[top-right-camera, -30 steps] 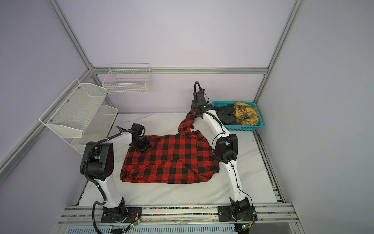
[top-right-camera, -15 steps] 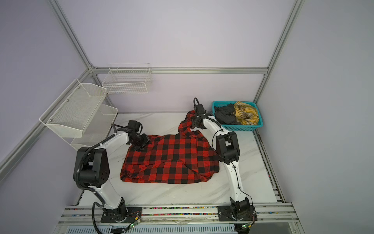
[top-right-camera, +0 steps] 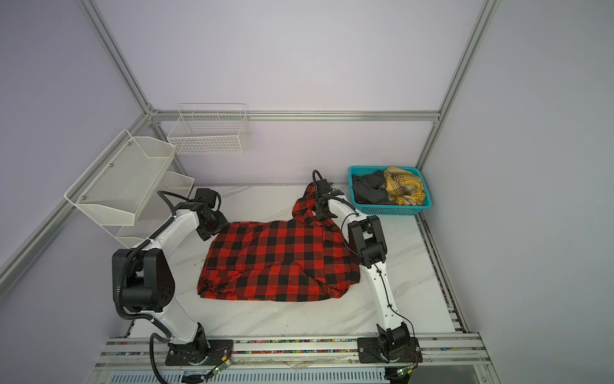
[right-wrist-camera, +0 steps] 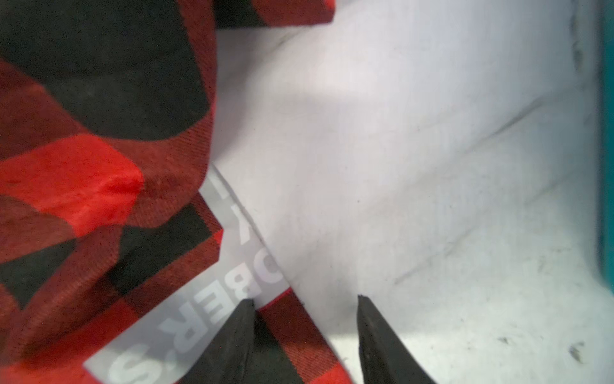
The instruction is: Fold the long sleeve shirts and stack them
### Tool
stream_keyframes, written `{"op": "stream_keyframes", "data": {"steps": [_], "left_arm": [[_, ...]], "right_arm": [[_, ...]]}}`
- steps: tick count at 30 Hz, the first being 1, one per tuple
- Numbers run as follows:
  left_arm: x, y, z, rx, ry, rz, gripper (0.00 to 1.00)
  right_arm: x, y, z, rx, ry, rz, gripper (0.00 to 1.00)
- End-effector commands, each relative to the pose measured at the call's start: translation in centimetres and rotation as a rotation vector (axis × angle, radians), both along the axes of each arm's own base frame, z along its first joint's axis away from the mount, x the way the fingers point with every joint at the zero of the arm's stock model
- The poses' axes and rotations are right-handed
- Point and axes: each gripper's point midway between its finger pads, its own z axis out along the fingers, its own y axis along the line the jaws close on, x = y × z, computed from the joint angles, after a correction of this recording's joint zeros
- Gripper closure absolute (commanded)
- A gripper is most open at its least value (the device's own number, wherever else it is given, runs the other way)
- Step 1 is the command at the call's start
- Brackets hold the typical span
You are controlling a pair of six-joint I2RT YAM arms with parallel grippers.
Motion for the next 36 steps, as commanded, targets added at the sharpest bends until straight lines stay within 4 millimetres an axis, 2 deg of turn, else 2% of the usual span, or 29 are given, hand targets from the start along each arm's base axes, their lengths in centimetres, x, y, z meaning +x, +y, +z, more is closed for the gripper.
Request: {"op": "stream_keyframes", "data": {"steps": [1,3,7,12,14,17,19,21,27,30,33,36], "left_arm": [[2.0,1.4,3.5,0.062,-0.078,0.003,0.34],[2.1,1.5,3.5,0.068,-0.08,0.005,0.33],[2.4,1.4,3.3,0.052,-0.076,-0.007,0.33],[2.2,1.2,3.0,0.041,-0.069,-0.022,0.34],[2.0,1.0,2.9,0.035,-0.065,-0.028,0.34],[1.7,0.9,2.5,0.032,-0.06,-0.035,0.35],[1.7,1.1,2.3,0.038,-0.058,-0.037,0.35],[2.2,1.0,2.3,0.035,-0.062,-0.042,0.35],[4.1,0.7,2.7,0.016,-0.078,-0.054,0.34],[4.6,0.6,2.8,0.006,-0.086,-0.054,0.34],[4.9,0.7,2.9,0.017,-0.087,-0.059,0.33],[5.2,0.8,3.0,0.025,-0.088,-0.064,0.33]], "right_arm": [[-4.2,0.0,-5.5,-0.148,0.176,0.053,0.44],[-4.8,-0.2,-6.4,-0.165,0.205,0.031,0.48],[-5.9,-0.4,-7.9,-0.144,0.256,0.004,0.68],[-6.0,-1.8,-9.0,-0.041,0.306,-0.024,0.75],[-5.9,-2.8,-9.4,0.01,0.324,-0.057,0.82],[-5.5,-3.4,-9.2,0.052,0.32,-0.065,0.92],[-5.0,-3.0,-8.5,0.065,0.302,-0.04,1.0],[-4.5,-2.6,-7.6,0.078,0.282,-0.025,1.0],[-2.5,-1.2,-2.5,0.14,0.177,-0.003,1.0],[-1.9,-1.2,-0.3,0.13,0.123,-0.004,0.66],[-1.6,-1.4,0.6,0.108,0.086,-0.02,0.51],[-1.6,-1.6,-0.5,0.096,0.098,-0.038,0.48]]}}
